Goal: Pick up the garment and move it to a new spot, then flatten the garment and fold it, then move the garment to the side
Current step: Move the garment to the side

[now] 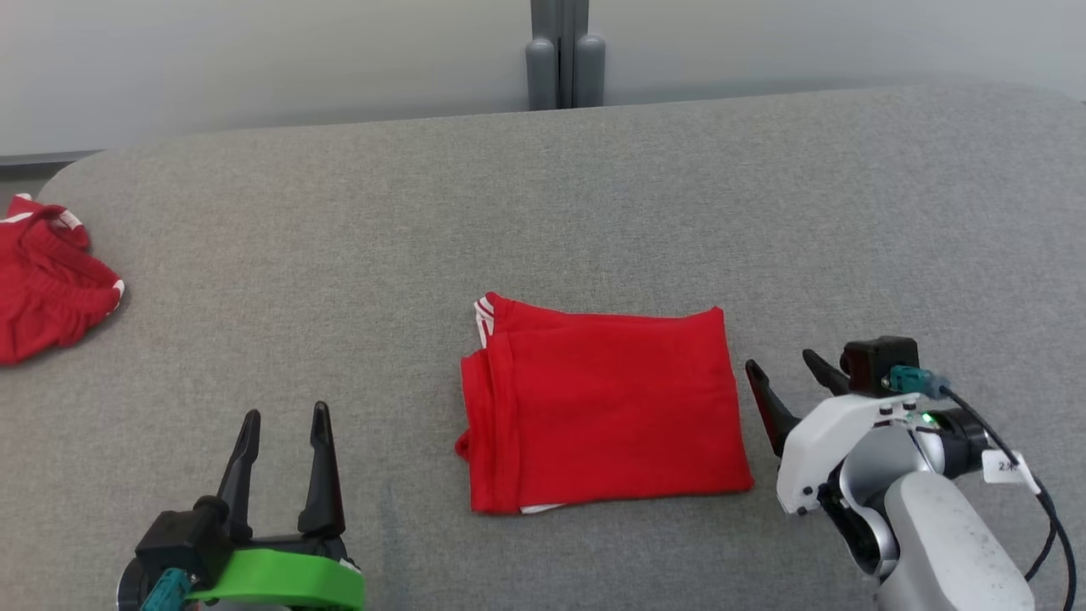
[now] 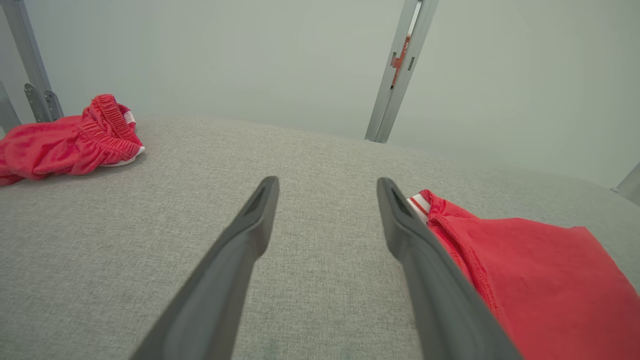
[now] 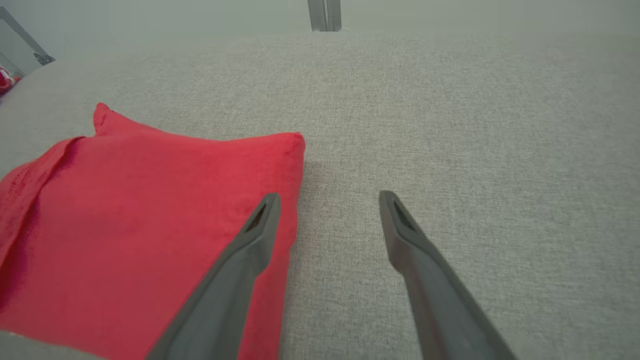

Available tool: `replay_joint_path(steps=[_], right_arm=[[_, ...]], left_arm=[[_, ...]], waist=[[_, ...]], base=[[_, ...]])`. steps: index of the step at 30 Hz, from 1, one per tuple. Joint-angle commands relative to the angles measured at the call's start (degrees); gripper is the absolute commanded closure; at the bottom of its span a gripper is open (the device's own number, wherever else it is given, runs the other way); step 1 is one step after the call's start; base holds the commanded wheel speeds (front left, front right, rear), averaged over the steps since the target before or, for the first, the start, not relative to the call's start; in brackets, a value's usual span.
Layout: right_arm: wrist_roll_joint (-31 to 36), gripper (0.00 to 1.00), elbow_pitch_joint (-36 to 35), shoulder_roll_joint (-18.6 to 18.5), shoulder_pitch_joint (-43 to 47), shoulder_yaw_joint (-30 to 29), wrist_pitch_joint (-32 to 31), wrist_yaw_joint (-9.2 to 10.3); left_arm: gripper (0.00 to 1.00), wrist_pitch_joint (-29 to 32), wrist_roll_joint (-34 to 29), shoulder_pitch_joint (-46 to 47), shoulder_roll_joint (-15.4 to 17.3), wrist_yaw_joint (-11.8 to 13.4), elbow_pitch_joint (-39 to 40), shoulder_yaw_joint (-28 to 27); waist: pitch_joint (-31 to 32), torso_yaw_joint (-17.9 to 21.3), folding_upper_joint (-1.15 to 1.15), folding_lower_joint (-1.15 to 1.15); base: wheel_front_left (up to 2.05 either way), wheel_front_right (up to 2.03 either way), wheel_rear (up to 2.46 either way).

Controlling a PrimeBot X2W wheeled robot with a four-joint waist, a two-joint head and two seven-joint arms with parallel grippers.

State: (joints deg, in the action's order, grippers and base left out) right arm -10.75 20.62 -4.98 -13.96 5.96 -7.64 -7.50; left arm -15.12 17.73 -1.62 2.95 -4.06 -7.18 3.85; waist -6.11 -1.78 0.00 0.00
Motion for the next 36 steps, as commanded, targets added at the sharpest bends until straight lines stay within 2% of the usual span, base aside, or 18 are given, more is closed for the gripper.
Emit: replay_joint_path(steps=[1, 9, 17, 18, 20, 27, 31, 36], right_arm=[[-1.15, 0.0, 0.2, -1.22, -1.7, 0.69, -1.93, 0.03], [-7.91, 0.0, 3.11, -5.02, -5.69, 5.74, -11.55, 0.03], [-12.84, 0.0, 7.88, -5.75, -8.85, 7.95, -15.12, 0.02], [-13.43, 0.43, 8.63, -5.7, -9.27, 8.33, -15.63, 0.02], [-14.19, 0.99, 9.73, -5.6, -9.91, 8.64, -15.58, 0.02], [-14.61, 1.0, 10.15, -6.76, -14.06, 8.57, -9.59, 0.07], [-14.08, 1.0, 10.62, -8.52, -15.58, 6.62, -5.76, 0.06], [-13.18, 1.0, 11.11, -10.24, -16.71, 2.22, -1.37, 0.06]], left_arm=[[0.0, -0.02, 0.53, 1.11, -0.03, -0.23, 0.12, 0.2], [0.0, -0.03, 1.86, 2.46, -0.04, 0.73, 0.5, 1.29], [0.0, -0.02, 2.22, 3.67, -0.05, 1.08, 0.76, 1.99], [0.0, -0.02, 2.18, 3.76, -0.05, 1.09, 0.8, 1.96], [0.0, -0.02, 1.49, 3.83, -0.05, 0.96, 0.69, 2.27], [0.0, -0.02, 0.21, 5.19, -0.04, 0.2, 1.09, 3.77], [0.0, -0.03, -0.8, 6.17, -0.02, -0.22, 1.41, 4.66], [0.0, -0.03, -2.53, 6.9, 0.34, -0.57, 1.73, 4.18]], waist=[[-0.71, -0.96, 0.0, 0.0], [-2.73, -4.01, 0.0, 0.0], [-4.82, -5.95, 0.0, 0.0], [-5.09, -5.98, 0.0, 0.0], [-5.63, -5.81, 0.0, 0.0], [-7.81, -1.98, 0.0, 0.0], [-8.94, 2.8, 0.0, 0.0], [-10.62, 11.01, 0.0, 0.0]], base=[[0.0, 0.0, 0.0], [0.0, 0.0, 0.0], [0.0, 0.0, 0.0], [0.0, 0.0, 0.0], [0.0, 0.0, 0.0], [0.0, 0.0, 0.0], [0.0, 0.0, 0.0], [0.0, 0.0, 0.0]])
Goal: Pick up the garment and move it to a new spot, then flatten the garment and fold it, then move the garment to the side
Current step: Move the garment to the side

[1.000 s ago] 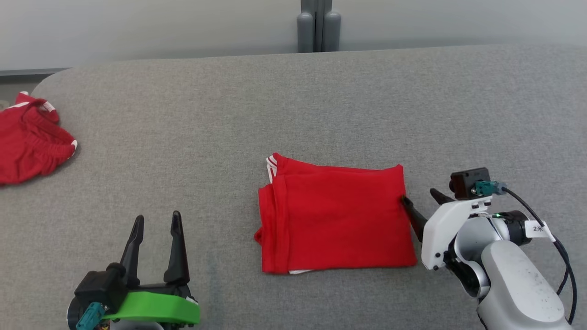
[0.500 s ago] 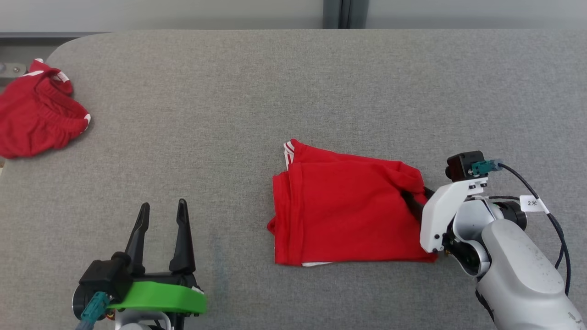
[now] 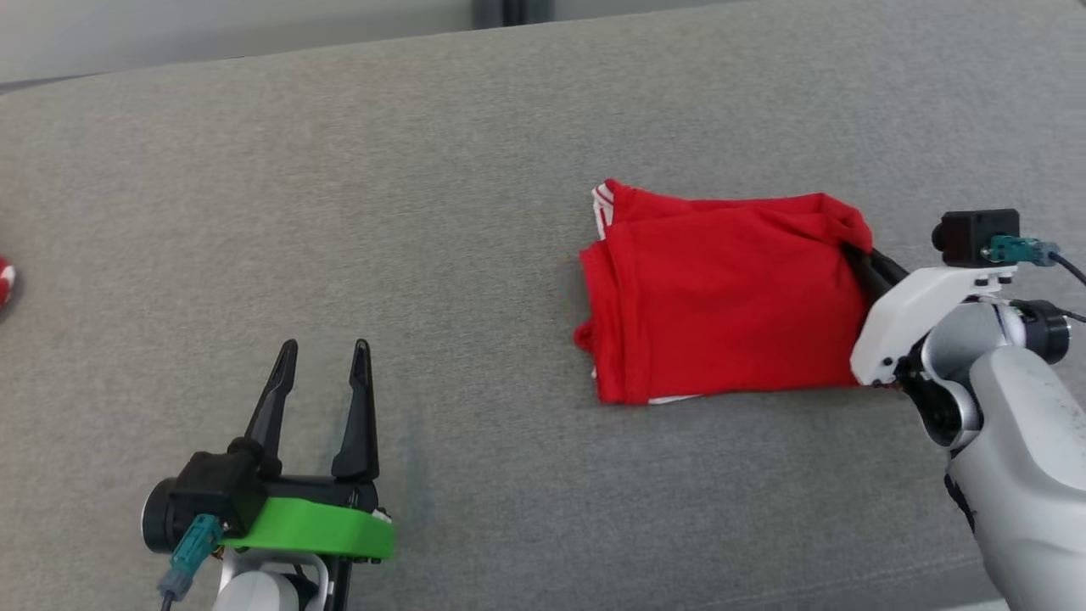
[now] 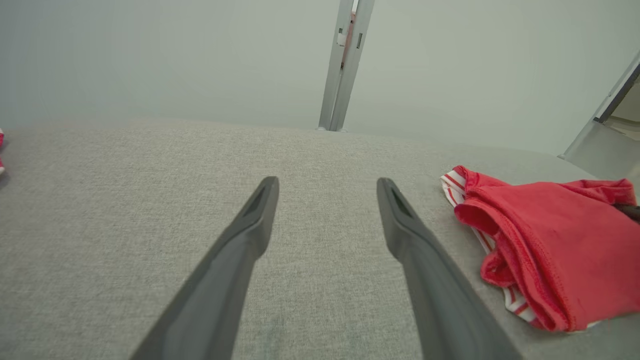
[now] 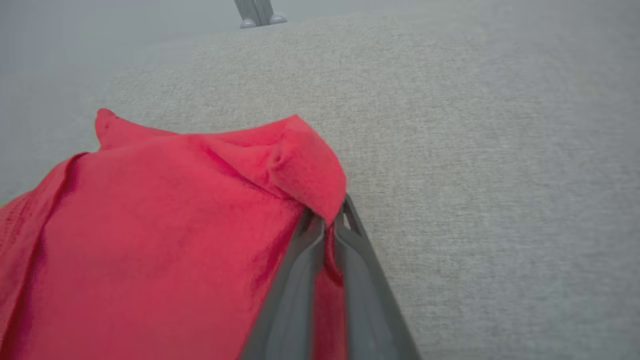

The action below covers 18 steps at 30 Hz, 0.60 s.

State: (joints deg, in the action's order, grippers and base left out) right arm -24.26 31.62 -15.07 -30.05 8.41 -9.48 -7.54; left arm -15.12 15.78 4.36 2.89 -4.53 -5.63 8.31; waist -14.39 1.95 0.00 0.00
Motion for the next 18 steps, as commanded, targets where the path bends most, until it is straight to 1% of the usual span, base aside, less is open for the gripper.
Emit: replay_joint_path(steps=[1, 3, 6, 10, 14, 18], right_arm=[[0.3, 1.0, 0.12, -0.27, -0.61, -1.08, 1.21, 0.11], [0.29, 1.0, 0.41, -0.54, -0.31, -3.15, 3.0, 0.1], [0.6, 1.0, 1.12, 0.41, -0.11, -4.7, 4.96, 0.1], [0.74, 1.0, 2.46, 1.91, -1.08, -5.02, 6.83, 0.1], [1.13, 1.0, 4.17, 3.17, -2.55, -4.7, 8.55, 0.1], [1.95, 1.0, 6.03, 3.66, -4.73, -4.77, 10.38, 0.1]], left_arm=[[0.0, -0.02, -0.77, 1.02, 0.66, -0.19, 0.23, -0.41], [0.0, -0.03, -1.23, 1.4, 1.14, -0.42, 0.12, -0.28], [0.0, -0.02, -1.29, 1.84, 1.84, -0.57, 0.03, -0.35], [0.0, 0.58, -1.68, 2.71, 3.19, -0.68, 0.79, -0.17], [0.0, 1.73, -2.07, 3.59, 3.98, -0.42, 2.12, -0.02], [0.0, 2.48, -2.21, 4.14, 4.54, -0.32, 3.46, 0.2]], waist=[[-2.74, 8.91, 0.0, 0.0], [-3.52, 11.97, 0.0, 0.0], [-4.65, 16.41, 0.0, 0.0], [-5.68, 20.24, 0.0, 0.0], [-6.48, 21.8, 0.0, 0.0], [-7.23, 20.93, 0.0, 0.0]], base=[[0.0, 0.0, 0.0], [0.0, 0.0, 0.0], [0.0, 0.0, 0.0], [0.0, 0.0, 0.0], [0.0, 0.0, 0.0], [0.0, 0.0, 0.0]])
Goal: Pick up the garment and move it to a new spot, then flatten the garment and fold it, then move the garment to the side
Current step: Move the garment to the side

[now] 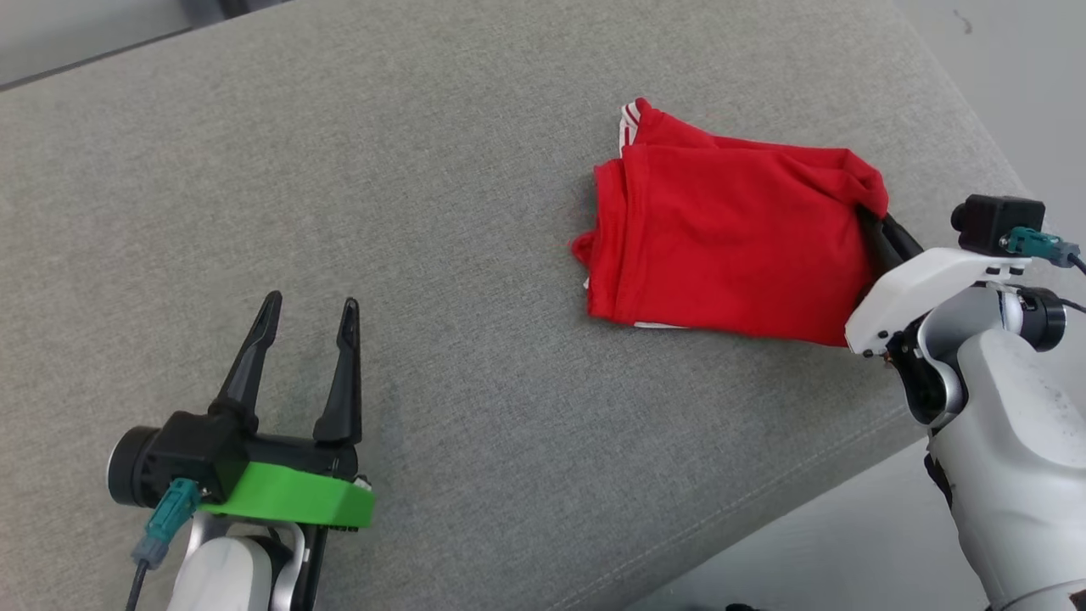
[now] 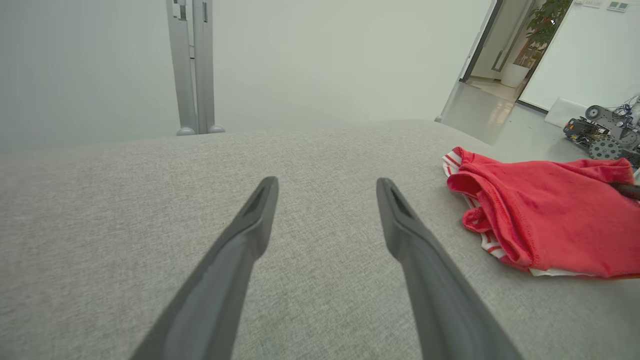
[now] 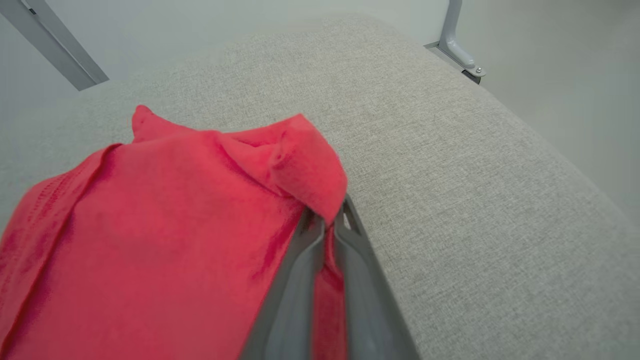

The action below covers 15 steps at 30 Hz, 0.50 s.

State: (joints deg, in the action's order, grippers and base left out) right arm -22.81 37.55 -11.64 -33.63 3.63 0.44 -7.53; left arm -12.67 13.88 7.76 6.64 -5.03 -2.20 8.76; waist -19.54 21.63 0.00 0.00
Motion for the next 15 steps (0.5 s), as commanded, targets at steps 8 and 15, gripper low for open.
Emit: replay_joint_path(steps=[8, 15], right_arm=[[2.64, 1.0, 5.09, -1.78, -8.89, -1.04, 1.39, 0.1], [6.32, 1.0, 11.34, -8.33, -17.72, -5.55, -0.87, 0.1]], left_arm=[[0.0, 0.16, -0.13, 1.1, 1.18, 1.08, 2.24, -0.59], [0.0, -0.09, -0.46, 1.58, 1.12, 1.43, 4.9, 0.13]], waist=[[-3.63, -3.83, 0.0, 0.0], [-5.5, -9.46, 0.0, 0.0]], base=[[0.0, 0.0, 0.0], [0.0, 0.0, 0.0]])
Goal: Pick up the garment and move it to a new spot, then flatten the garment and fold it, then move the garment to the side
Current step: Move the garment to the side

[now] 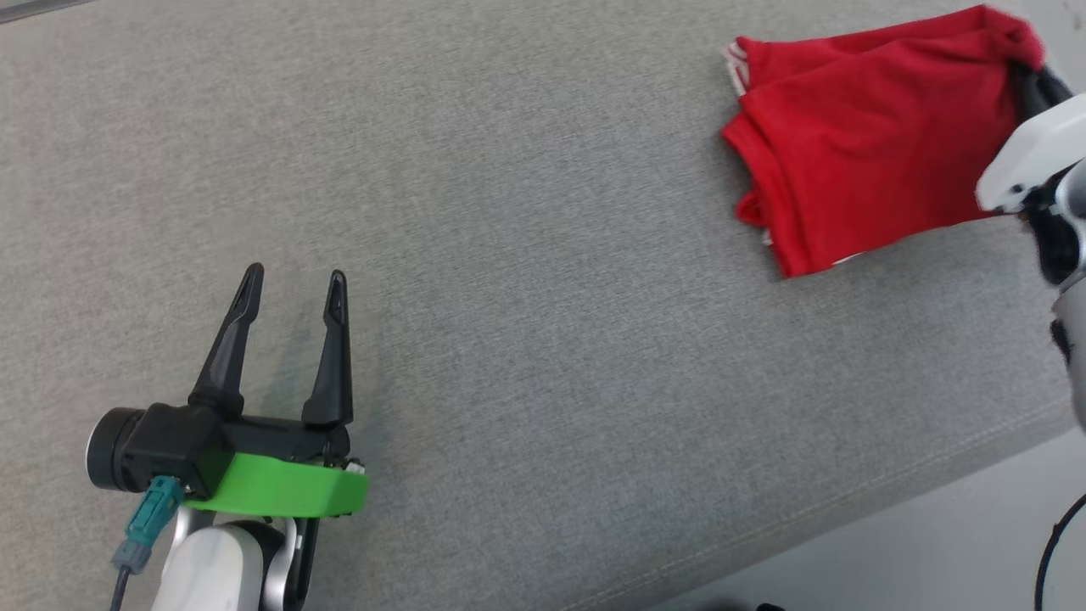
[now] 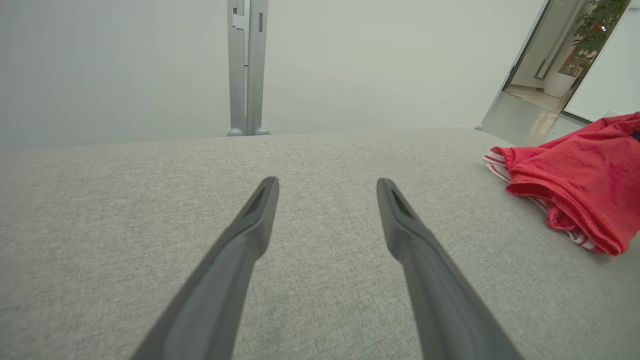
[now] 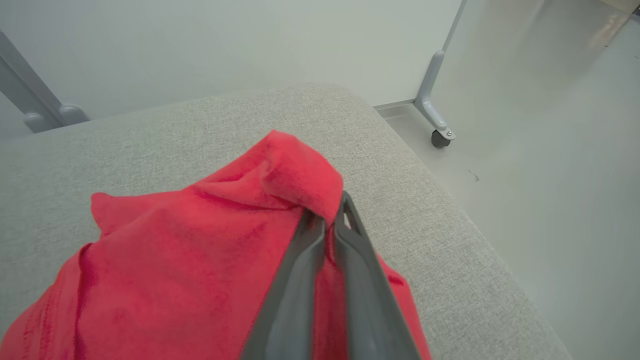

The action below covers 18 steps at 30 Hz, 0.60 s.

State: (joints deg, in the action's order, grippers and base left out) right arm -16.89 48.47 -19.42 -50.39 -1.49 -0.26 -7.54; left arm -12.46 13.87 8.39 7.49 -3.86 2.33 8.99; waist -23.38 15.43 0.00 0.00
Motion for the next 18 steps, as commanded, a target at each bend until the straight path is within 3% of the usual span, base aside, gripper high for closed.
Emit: replay_joint_path(steps=[1, 6, 13, 14, 15, 16, 18], right_arm=[[0.91, 1.0, 1.26, -1.55, -1.96, -1.09, -0.46, 0.11], [4.64, 1.0, 5.54, -6.34, -6.65, -5.66, -0.84, 0.1], [10.84, 1.0, 9.72, -7.59, -9.96, -11.85, 0.5, 0.1], [11.94, 0.92, 10.28, -7.48, -10.21, -12.73, 1.1, 0.1], [12.79, 0.57, 10.76, -7.17, -10.29, -13.6, 1.64, 0.1], [13.72, 0.0, 11.28, -6.98, -10.32, -14.94, 2.69, 0.1], [15.93, 0.0, 11.76, -6.86, -10.35, -16.86, 4.65, 0.1]], left_arm=[[0.0, -0.24, -0.53, 0.95, 0.34, 0.38, 0.73, 0.0], [0.0, 0.14, -0.88, 1.1, 0.44, 0.54, 2.82, 0.76], [0.0, 0.23, -0.88, 0.59, 0.74, 1.04, 4.15, 1.0], [0.0, 0.15, -0.86, 0.6, 0.74, 1.05, 4.12, 1.08], [0.0, 0.07, -0.88, 0.6, 0.69, 1.09, 4.07, 1.17], [0.0, -0.01, -0.95, 0.53, 0.62, 1.05, 4.03, 1.29], [0.0, -0.06, -0.97, 0.58, 0.51, 1.15, 3.81, 1.52]], waist=[[-1.97, -3.85, 0.0, 0.0], [-3.98, -6.9, 0.0, 0.0], [-5.78, -8.43, 0.0, 0.0], [-5.92, -8.54, 0.0, 0.0], [-5.97, -8.61, 0.0, 0.0], [-5.96, -8.68, 0.0, 0.0], [-5.85, -8.8, 0.0, 0.0]], base=[[0.0, 0.0, 0.0], [0.0, 0.0, 0.0], [0.0, 0.0, 0.0], [0.0, 0.0, 0.0], [0.0, 0.0, 0.0], [0.0, 0.0, 0.0], [0.0, 0.0, 0.0]])
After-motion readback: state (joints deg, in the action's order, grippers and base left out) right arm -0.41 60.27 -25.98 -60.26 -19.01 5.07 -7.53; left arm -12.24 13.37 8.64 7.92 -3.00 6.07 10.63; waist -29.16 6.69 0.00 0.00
